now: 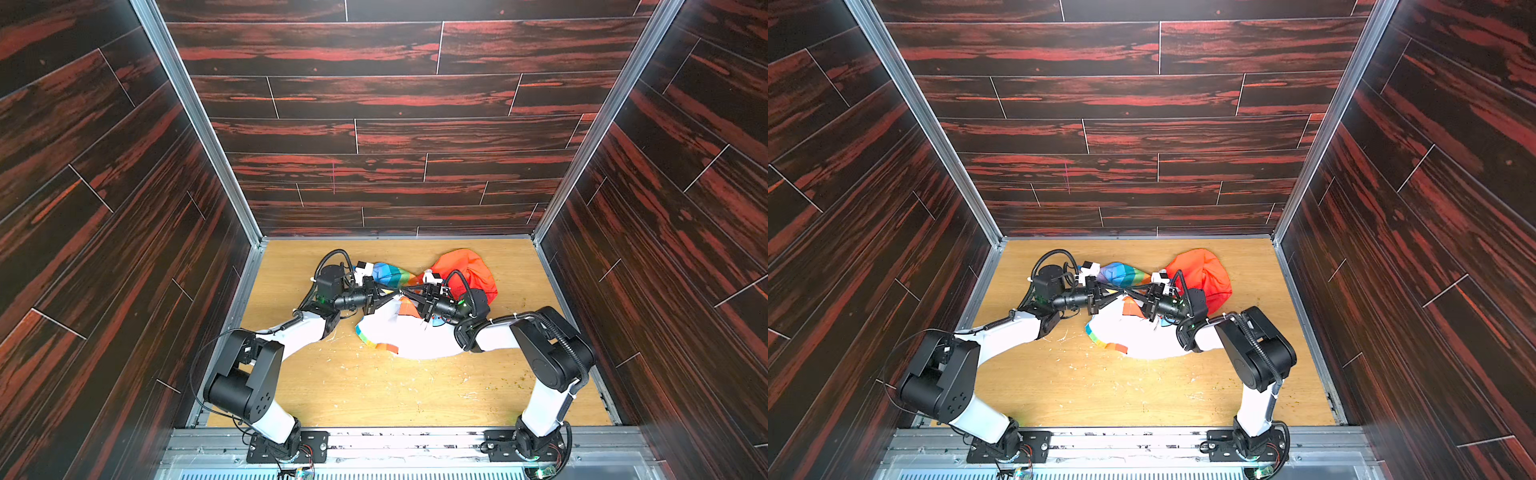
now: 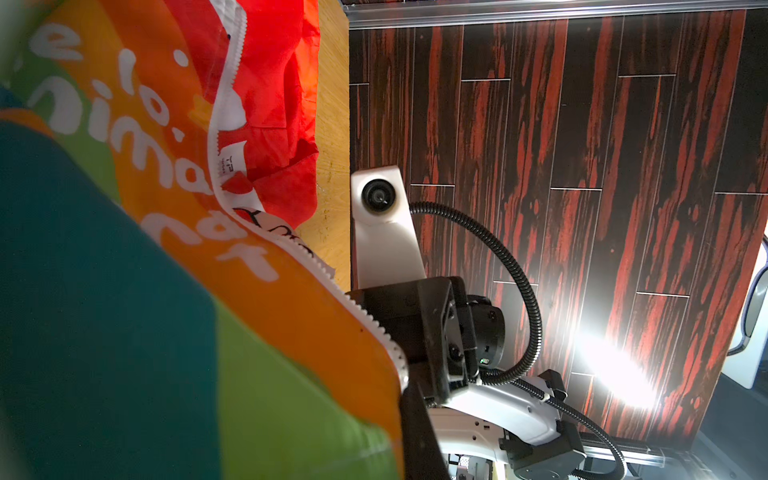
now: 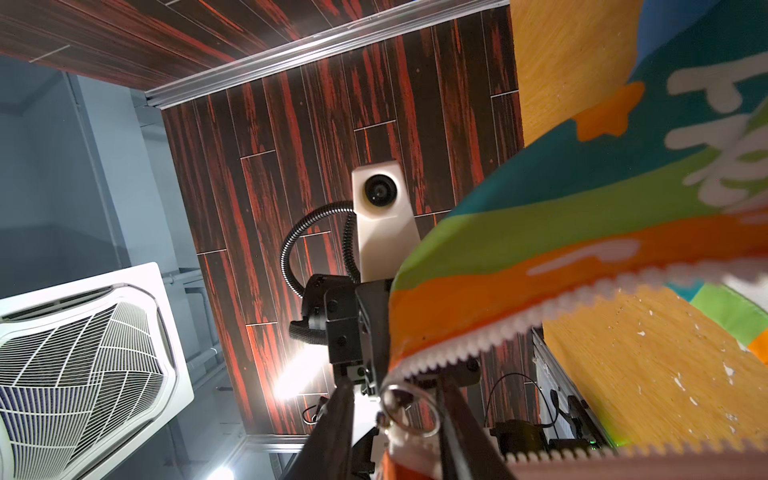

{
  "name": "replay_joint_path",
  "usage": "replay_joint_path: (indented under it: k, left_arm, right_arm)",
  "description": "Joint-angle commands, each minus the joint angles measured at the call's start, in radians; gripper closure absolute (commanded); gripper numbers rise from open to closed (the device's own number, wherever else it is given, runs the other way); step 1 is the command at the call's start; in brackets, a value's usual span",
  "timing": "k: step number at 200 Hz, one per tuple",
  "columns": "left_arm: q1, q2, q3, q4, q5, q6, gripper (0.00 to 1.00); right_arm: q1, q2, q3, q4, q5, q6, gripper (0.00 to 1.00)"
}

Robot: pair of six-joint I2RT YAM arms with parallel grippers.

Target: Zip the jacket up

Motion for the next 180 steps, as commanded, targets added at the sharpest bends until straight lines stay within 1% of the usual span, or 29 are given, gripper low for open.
replay_joint_path:
  k: [1, 101, 135, 180]
  left_arm:
    - [0.009, -0.027, -0.015, 0.031, 0.002, -0.005, 1.00]
    - [0.010, -0.043, -0.032, 0.032, 0.009, -0.011, 1.00]
    - [0.010, -0.043, -0.031, 0.032, 0.009, -0.011, 1.00]
    - [0.010, -0.046, -0.033, 0.033, 0.010, -0.012, 1.00]
  right_arm:
    - [-0.006, -0.049, -0.014, 0.053, 0.012, 0.005, 0.67]
    - [-0.019, -0.056, -0.022, 0.034, 0.006, -0.008, 0.79]
    - [-0.019, -0.055, -0.020, 0.022, 0.003, -0.013, 0.85]
    - [-0.021, -0.049, -0.016, 0.007, -0.005, -0.024, 0.87]
